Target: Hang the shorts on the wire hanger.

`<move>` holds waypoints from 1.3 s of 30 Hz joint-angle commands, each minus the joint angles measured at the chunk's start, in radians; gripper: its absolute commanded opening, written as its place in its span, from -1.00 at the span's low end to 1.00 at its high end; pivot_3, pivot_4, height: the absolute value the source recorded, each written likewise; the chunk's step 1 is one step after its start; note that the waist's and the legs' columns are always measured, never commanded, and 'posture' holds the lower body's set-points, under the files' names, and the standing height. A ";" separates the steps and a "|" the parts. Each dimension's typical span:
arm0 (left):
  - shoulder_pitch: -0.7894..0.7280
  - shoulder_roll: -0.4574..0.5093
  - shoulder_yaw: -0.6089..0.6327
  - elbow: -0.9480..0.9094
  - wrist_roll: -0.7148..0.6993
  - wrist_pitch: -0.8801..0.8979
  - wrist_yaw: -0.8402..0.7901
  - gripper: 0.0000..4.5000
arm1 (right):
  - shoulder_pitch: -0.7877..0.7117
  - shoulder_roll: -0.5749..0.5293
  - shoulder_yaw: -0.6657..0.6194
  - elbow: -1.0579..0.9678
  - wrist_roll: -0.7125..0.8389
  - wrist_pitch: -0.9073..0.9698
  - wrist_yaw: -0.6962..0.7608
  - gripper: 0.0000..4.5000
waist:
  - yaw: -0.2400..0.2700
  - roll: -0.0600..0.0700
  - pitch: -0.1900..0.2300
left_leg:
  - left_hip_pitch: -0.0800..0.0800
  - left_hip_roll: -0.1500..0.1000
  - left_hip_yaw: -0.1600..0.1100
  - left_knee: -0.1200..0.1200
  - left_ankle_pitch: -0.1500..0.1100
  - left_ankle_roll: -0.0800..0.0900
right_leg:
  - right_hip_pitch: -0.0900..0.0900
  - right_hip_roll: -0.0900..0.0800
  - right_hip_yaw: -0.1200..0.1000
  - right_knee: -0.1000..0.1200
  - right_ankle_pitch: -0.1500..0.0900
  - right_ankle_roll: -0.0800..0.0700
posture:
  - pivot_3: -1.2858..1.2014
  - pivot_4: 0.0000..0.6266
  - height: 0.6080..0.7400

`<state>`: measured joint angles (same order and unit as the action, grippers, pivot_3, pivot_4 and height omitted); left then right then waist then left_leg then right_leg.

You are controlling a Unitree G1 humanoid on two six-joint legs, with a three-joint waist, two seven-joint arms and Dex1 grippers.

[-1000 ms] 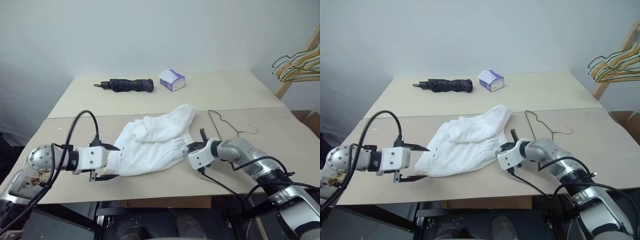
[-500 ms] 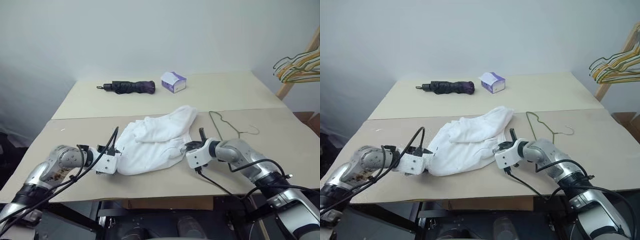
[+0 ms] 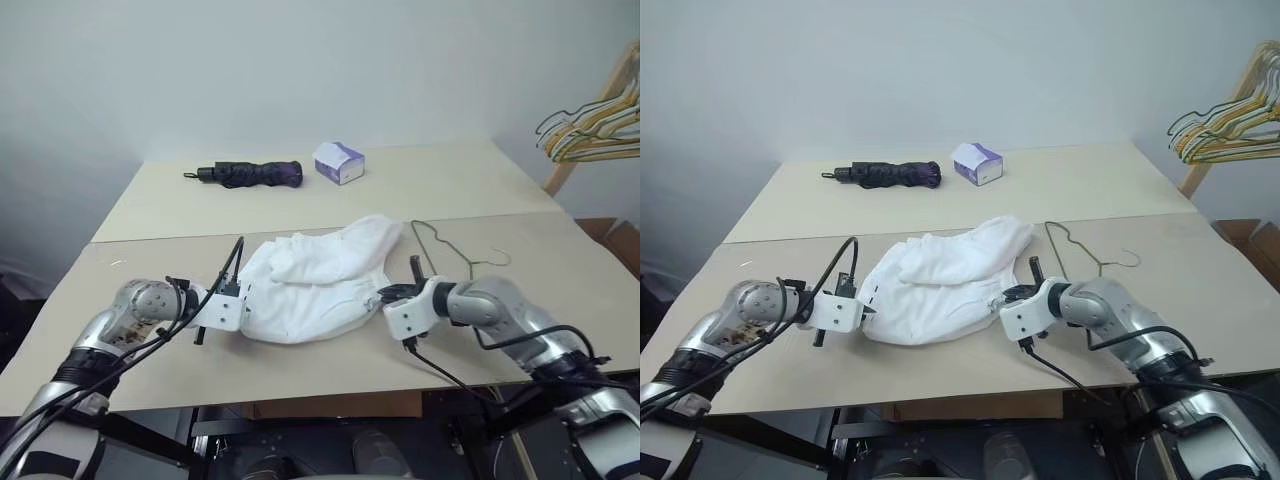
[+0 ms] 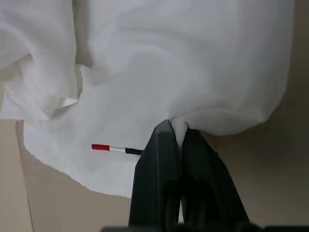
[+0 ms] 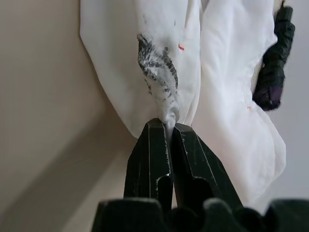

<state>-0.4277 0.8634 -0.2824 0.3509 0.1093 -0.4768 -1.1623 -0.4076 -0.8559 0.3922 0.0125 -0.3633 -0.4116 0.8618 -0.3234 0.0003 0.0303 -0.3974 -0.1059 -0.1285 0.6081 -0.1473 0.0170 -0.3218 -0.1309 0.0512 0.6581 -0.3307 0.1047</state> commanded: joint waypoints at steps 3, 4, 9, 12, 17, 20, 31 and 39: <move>0.030 0.115 0.088 -0.135 -0.272 0.064 -0.240 -0.98 | 0.034 -0.173 -0.080 -0.240 0.464 0.072 0.354 -1.00 | -0.018 0.000 0.000 | -0.001 0.000 -0.001 0.000 0.000 0.000 | -0.001 -0.001 -0.001 0.000 0.000 0.000 | -0.23 -1.00 1.00; 0.032 0.127 0.094 -0.149 -0.296 0.087 -0.264 -0.98 | 0.028 -0.197 -0.087 -0.252 0.507 0.085 0.397 -1.00 | -0.022 0.000 0.000 | -0.001 0.001 -0.001 0.000 0.000 0.000 | -0.001 -0.001 -0.001 0.000 0.000 0.000 | -0.23 -1.00 1.00; -0.056 0.051 0.125 -0.118 -0.299 0.164 -0.196 -0.98 | -0.100 -0.103 -0.110 -0.154 0.569 0.181 0.408 -1.00 | -0.022 -0.001 0.000 | 0.001 0.003 -0.001 0.000 -0.001 -0.002 | 0.002 -0.001 -0.001 -0.002 -0.001 -0.001 | -0.22 -1.00 1.00; -0.255 -0.058 0.141 0.045 -0.225 0.176 -0.047 -0.98 | -0.291 0.045 -0.125 0.074 0.439 0.172 0.243 -1.00 | -0.019 -0.002 0.001 | 0.000 0.002 -0.003 0.001 -0.001 -0.002 | 0.002 -0.001 -0.004 -0.002 -0.001 -0.001 | -0.22 -1.00 1.00; -0.699 -0.201 0.142 0.467 -0.022 0.169 0.424 -0.98 | -0.675 0.232 -0.144 0.535 0.109 0.168 -0.351 -1.00 | -0.023 -0.003 0.002 | -0.003 -0.002 -0.006 0.001 0.005 0.007 | 0.000 -0.001 -0.008 -0.002 0.001 0.000 | -0.21 -1.00 1.00; -0.980 -0.259 0.115 0.711 0.153 0.195 0.976 -0.98 | -0.889 0.305 -0.200 0.773 0.017 0.125 -0.788 -1.00 | -0.027 -0.004 0.003 | -0.017 -0.005 -0.007 0.001 0.006 0.004 | -0.014 -0.003 -0.007 0.006 0.003 -0.003 | -0.21 -1.00 1.00; -1.012 -0.221 0.103 0.772 0.227 -0.081 1.154 -0.98 | -0.802 0.262 -0.159 0.923 -0.053 -0.310 -0.894 -1.00 | -0.058 -0.006 0.003 | -0.025 -0.021 0.000 0.003 0.006 0.012 | -0.027 -0.020 -0.007 0.021 -0.002 0.004 | -0.22 -1.00 1.00; -0.407 -0.125 0.127 0.165 0.022 -0.039 0.688 -0.98 | -0.557 0.186 -0.043 0.907 -0.026 -0.566 -0.554 -1.00 | -0.090 -0.005 0.003 | -0.006 -0.020 0.001 0.001 0.010 0.015 | -0.004 -0.020 -0.009 0.013 -0.004 0.007 | -0.20 -1.00 1.00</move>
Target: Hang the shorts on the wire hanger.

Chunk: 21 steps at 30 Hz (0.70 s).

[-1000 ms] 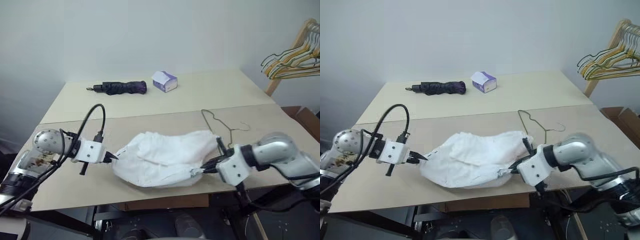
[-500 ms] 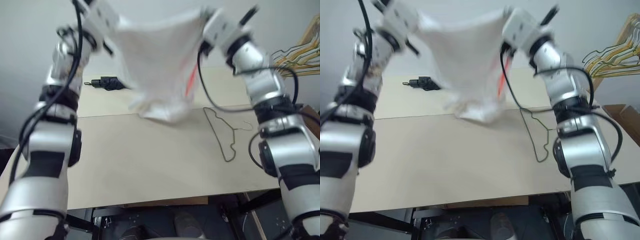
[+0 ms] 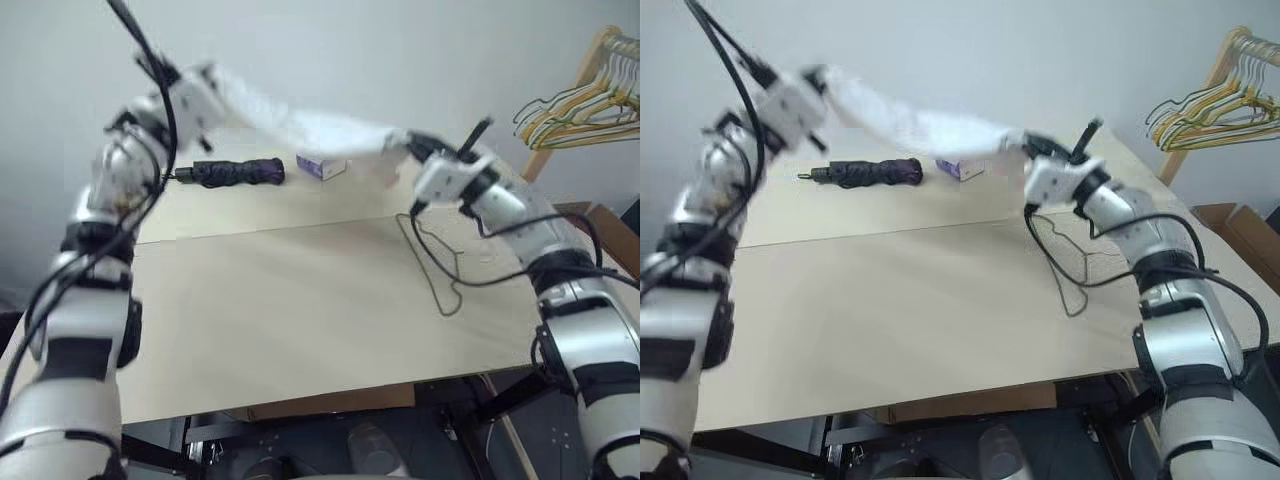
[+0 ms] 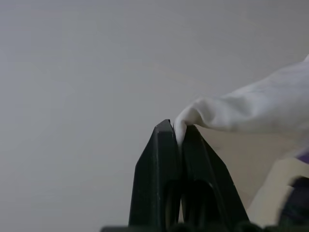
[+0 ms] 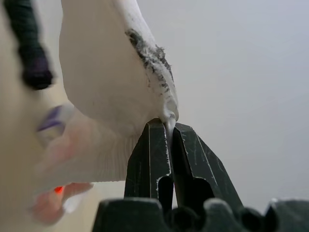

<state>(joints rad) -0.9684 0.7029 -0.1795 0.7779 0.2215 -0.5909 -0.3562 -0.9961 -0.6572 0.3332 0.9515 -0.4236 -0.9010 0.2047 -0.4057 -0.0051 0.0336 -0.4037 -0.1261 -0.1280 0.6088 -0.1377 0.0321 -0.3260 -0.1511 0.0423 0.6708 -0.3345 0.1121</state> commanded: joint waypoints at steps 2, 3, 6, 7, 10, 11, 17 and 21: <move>0.304 0.066 0.039 -0.461 -0.129 0.157 -0.190 -0.98 | 0.080 -0.028 0.053 -0.035 0.011 -0.121 0.168 -1.00 | -0.015 0.000 0.000 | -0.001 0.000 0.000 0.000 0.000 0.000 | -0.002 0.000 0.001 0.000 0.003 -0.005 | -0.19 -1.00 1.00; 0.378 0.087 0.042 -0.539 -0.143 0.201 -0.232 -0.98 | 0.104 -0.034 0.069 -0.038 0.005 -0.142 0.199 -1.00 | -0.017 0.000 0.000 | -0.003 0.000 0.000 0.000 0.000 0.000 | -0.004 0.000 0.002 0.001 0.003 -0.005 | -0.19 -1.00 1.00; 0.577 0.190 0.052 -0.673 -0.148 0.229 -0.350 -0.98 | 0.170 -0.050 0.114 -0.051 -0.020 -0.189 0.264 -1.00 | -0.015 0.000 0.000 | -0.002 0.001 0.000 0.000 0.000 0.000 | -0.006 0.001 0.003 0.005 0.003 -0.006 | -0.17 -1.00 1.00; 0.640 0.240 0.058 -0.697 -0.156 0.227 -0.400 -0.98 | 0.188 -0.057 0.125 -0.061 -0.037 -0.199 0.273 -1.00 | -0.015 0.000 0.000 | 0.000 0.001 0.000 0.000 0.000 0.000 | -0.005 0.002 0.003 0.005 0.003 -0.006 | -0.17 -1.00 1.00; 0.764 0.354 0.071 -0.742 -0.173 0.215 -0.507 -0.98 | 0.222 -0.067 0.132 -0.086 -0.054 -0.209 0.289 -1.00 | -0.006 0.001 0.001 | 0.010 0.003 -0.001 -0.003 0.000 0.000 | 0.002 0.003 0.002 0.002 0.000 -0.004 | -0.17 -1.00 1.00; 0.797 0.386 0.076 -0.754 -0.180 0.213 -0.537 -0.98 | 0.231 -0.069 0.130 -0.094 -0.059 -0.209 0.285 -1.00 | -0.001 0.001 0.001 | 0.014 0.003 -0.001 -0.003 -0.001 -0.001 | 0.007 0.003 0.002 0.000 -0.002 -0.002 | -0.17 -1.00 1.00; 1.032 0.550 0.121 -0.894 -0.235 0.197 -0.700 -0.98 | 0.309 -0.103 0.130 -0.188 -0.136 -0.199 0.252 -1.00 | 0.033 0.001 0.001 | 0.015 0.003 -0.002 -0.006 -0.004 -0.005 | 0.008 0.003 0.001 -0.007 -0.002 -0.003 | -0.17 -1.00 1.00; 1.155 0.581 0.166 -1.029 -0.280 0.226 -0.745 -0.98 | 0.371 -0.133 0.118 -0.256 -0.146 -0.189 0.255 -1.00 | 0.062 0.002 0.001 | 0.015 0.004 -0.002 -0.006 -0.006 -0.007 | 0.008 0.003 0.001 -0.006 -0.002 -0.003 | -0.18 -1.00 1.00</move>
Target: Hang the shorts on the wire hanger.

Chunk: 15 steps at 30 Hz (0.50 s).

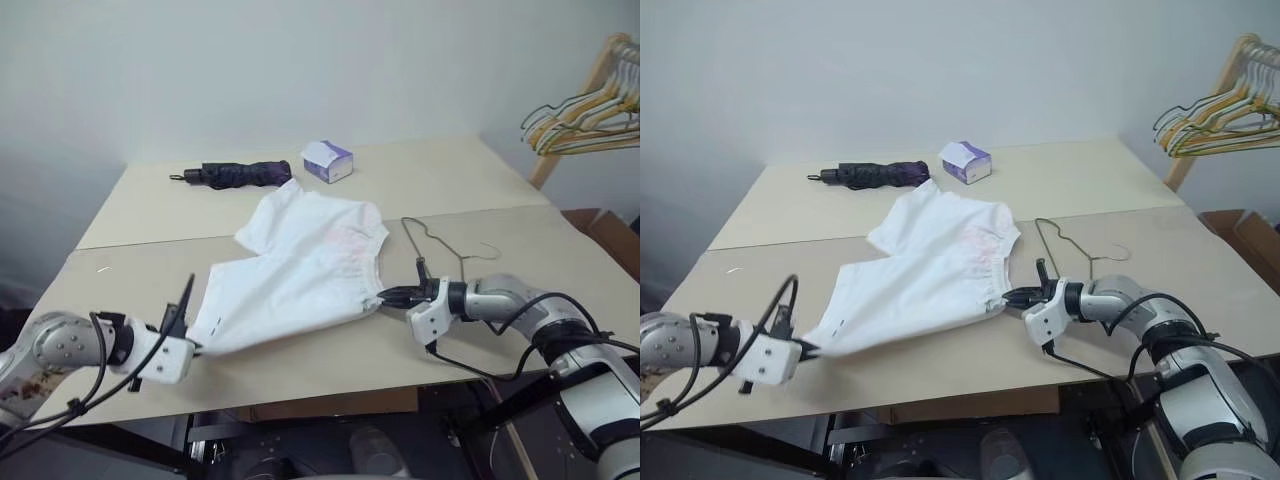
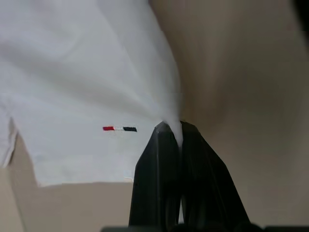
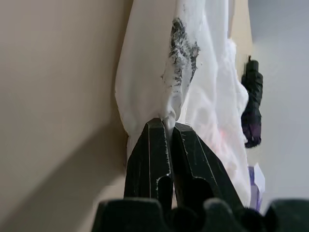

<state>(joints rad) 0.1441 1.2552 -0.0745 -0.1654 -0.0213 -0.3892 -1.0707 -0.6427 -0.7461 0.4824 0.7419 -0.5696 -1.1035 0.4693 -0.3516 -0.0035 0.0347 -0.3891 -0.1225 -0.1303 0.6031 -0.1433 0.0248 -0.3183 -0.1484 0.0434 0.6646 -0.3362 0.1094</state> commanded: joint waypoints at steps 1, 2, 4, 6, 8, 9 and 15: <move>0.070 0.027 0.072 -0.123 -0.048 0.044 -0.034 -0.98 | 0.036 -0.054 -0.036 -0.067 0.003 0.015 -0.007 -1.00 | 0.013 0.000 0.000 | 0.000 0.000 0.000 0.000 0.000 -0.001 | 0.001 0.000 0.000 0.000 0.000 0.000 | -0.19 -1.00 1.00; 0.097 0.026 0.082 -0.156 -0.055 0.058 -0.040 -0.98 | 0.055 -0.064 -0.041 -0.089 0.006 0.019 -0.006 -1.00 | 0.017 0.000 0.000 | 0.000 0.000 0.000 0.000 -0.001 -0.001 | 0.001 0.000 0.000 0.000 0.000 0.000 | -0.19 -1.00 1.00; 0.136 0.023 0.099 -0.190 -0.054 0.071 -0.051 -0.98 | 0.083 -0.080 -0.048 -0.128 0.012 0.030 -0.005 -1.00 | 0.021 0.000 0.000 | 0.000 0.000 0.000 0.000 -0.001 -0.001 | 0.001 0.000 0.000 0.000 0.000 0.000 | -0.19 -1.00 1.00; 0.163 0.014 0.111 -0.207 -0.042 0.072 -0.053 -0.98 | 0.109 -0.094 -0.052 -0.165 0.026 0.041 0.004 -1.00 | 0.023 0.000 0.000 | 0.000 0.000 0.000 0.000 -0.001 -0.001 | 0.001 0.000 0.000 0.000 0.000 -0.001 | -0.19 -1.00 1.00; 0.181 0.001 0.111 -0.213 -0.023 0.067 -0.046 -0.98 | 0.150 -0.114 -0.065 -0.220 0.046 0.057 0.014 -1.00 | 0.023 0.000 0.000 | 0.000 0.001 0.000 0.000 -0.001 -0.001 | 0.001 0.000 0.000 0.000 0.000 -0.001 | -0.19 -1.00 1.00; 0.183 -0.004 0.111 -0.213 -0.022 0.068 -0.045 -0.98 | 0.168 -0.123 -0.073 -0.246 0.048 0.064 0.015 -1.00 | 0.024 0.000 0.000 | 0.000 0.001 0.000 0.000 -0.001 -0.001 | 0.001 0.000 0.000 0.000 0.000 -0.001 | -0.20 -1.00 1.00; 0.138 -0.032 0.135 -0.182 -0.169 0.094 -0.116 -0.67 | 0.242 -0.156 -0.100 -0.365 0.116 0.102 0.046 -0.47 | 0.029 0.000 0.000 | 0.000 0.001 0.001 0.000 -0.001 -0.002 | 0.001 0.000 0.000 0.000 -0.001 -0.001 | -0.20 -1.00 1.00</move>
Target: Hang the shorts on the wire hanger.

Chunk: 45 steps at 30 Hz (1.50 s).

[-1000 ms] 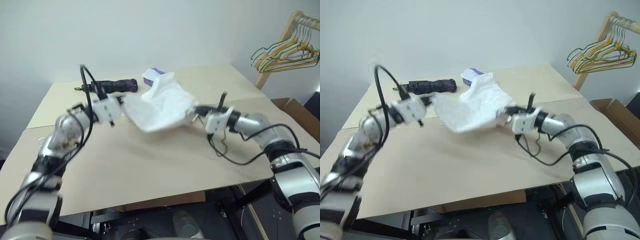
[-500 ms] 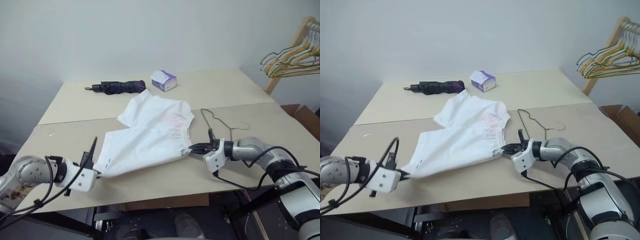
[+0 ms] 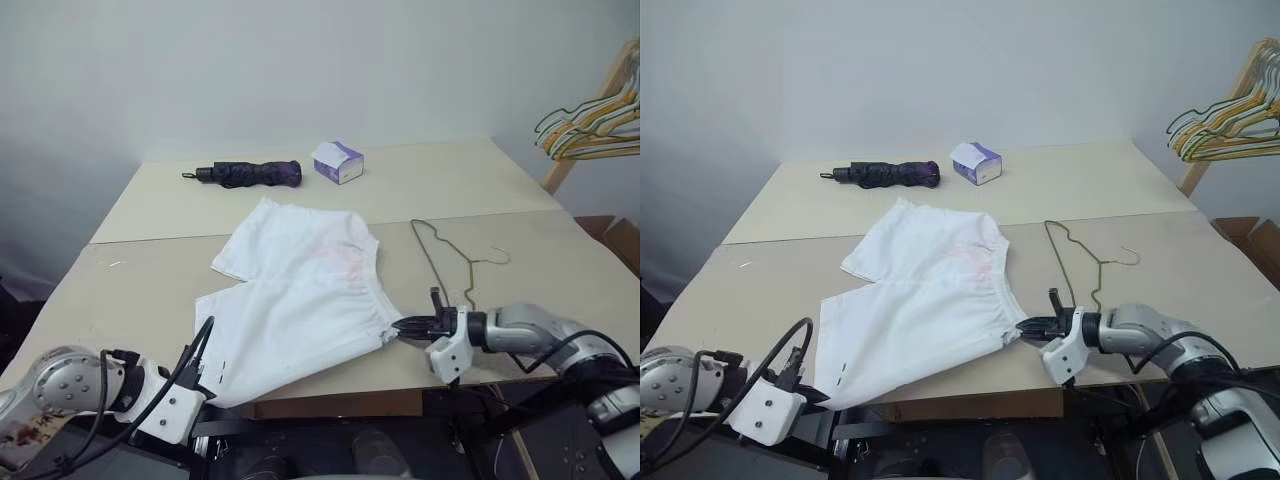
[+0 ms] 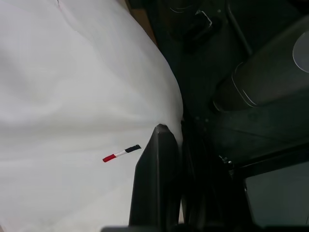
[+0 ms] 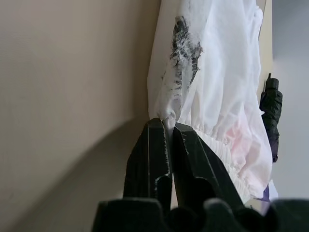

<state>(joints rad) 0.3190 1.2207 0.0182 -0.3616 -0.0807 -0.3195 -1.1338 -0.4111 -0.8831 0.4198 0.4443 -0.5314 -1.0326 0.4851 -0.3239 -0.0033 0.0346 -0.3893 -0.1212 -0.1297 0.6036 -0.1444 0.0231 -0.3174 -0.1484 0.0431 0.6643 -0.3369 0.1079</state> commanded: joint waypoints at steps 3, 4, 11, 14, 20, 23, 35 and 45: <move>-0.117 -0.031 0.071 0.041 -0.270 0.104 -0.095 -0.26 | 0.054 -0.041 -0.051 -0.130 0.164 0.075 0.081 0.00 | 0.008 0.000 0.000 | -0.001 0.000 0.000 0.000 0.000 0.000 | 0.000 0.000 0.000 0.000 0.000 -0.001 | -0.20 -1.00 1.00; -0.144 -0.042 0.080 0.047 -0.309 0.131 -0.103 -0.10 | 0.068 -0.046 -0.057 -0.146 0.190 0.093 0.096 0.18 | 0.011 0.000 0.000 | -0.001 0.000 0.000 0.000 0.000 0.000 | 0.000 0.000 0.000 0.000 0.000 -0.001 | -0.20 -1.00 1.00; -0.301 -0.052 0.172 0.091 -0.561 0.309 -0.248 0.45 | 0.164 -0.113 -0.120 -0.217 0.297 0.171 0.168 0.99 | 0.006 0.000 0.000 | -0.002 0.000 0.000 0.001 -0.001 0.000 | -0.001 0.000 -0.001 -0.001 -0.001 -0.001 | -0.21 -0.99 1.00; -0.394 -0.089 0.183 0.095 -0.611 0.403 -0.190 0.45 | 0.243 -0.124 -0.201 -0.270 0.437 0.305 0.185 0.99 | 0.009 0.000 0.000 | -0.002 0.001 -0.001 0.001 -0.001 0.000 | 0.000 0.000 -0.001 -0.001 -0.001 -0.001 | -0.21 -0.99 1.00; -0.581 -0.275 0.126 0.014 -0.714 0.687 0.111 0.45 | 0.344 -0.055 -0.413 -0.443 0.649 0.837 0.110 0.99 | 0.009 -0.002 -0.001 | -0.006 0.001 -0.001 0.004 -0.002 0.001 | -0.001 -0.001 -0.002 -0.002 0.000 0.000 | -0.24 -0.99 1.00; -0.636 -0.361 0.084 -0.002 -0.691 0.739 0.183 0.45 | 0.330 -0.008 -0.441 -0.474 0.591 1.113 0.034 0.99 | 0.007 -0.002 -0.002 | -0.007 0.002 -0.001 0.005 -0.002 0.001 | -0.002 0.000 -0.002 -0.002 0.000 0.000 | -0.25 -1.00 1.00; -0.708 -0.447 0.026 0.014 -0.597 0.769 0.175 0.45 | 0.099 0.109 -0.396 -0.398 0.621 1.863 0.079 0.83 | -0.018 -0.002 -0.002 | -0.011 0.001 0.000 0.005 -0.002 0.001 | -0.003 -0.001 -0.003 -0.005 0.001 0.000 | -0.26 -1.00 1.00; -0.697 -0.460 0.026 0.014 -0.555 0.748 0.155 0.45 | 0.067 0.082 -0.362 -0.395 0.623 1.931 0.167 -0.51 | -0.018 -0.002 -0.002 | -0.012 0.000 0.000 0.006 -0.002 0.001 | -0.003 -0.001 -0.004 -0.008 0.002 0.002 | -0.26 -1.00 1.00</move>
<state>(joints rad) -0.3671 0.7645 0.0311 -0.3387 -0.6451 0.4525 -0.9741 -0.3202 -0.7843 0.0463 0.0519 0.0993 0.8897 0.6404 -0.3417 -0.0053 0.0329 -0.4010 -0.1213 -0.1301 0.6095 -0.1467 0.0245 -0.3201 -0.1498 0.0395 0.6565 -0.3352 0.1099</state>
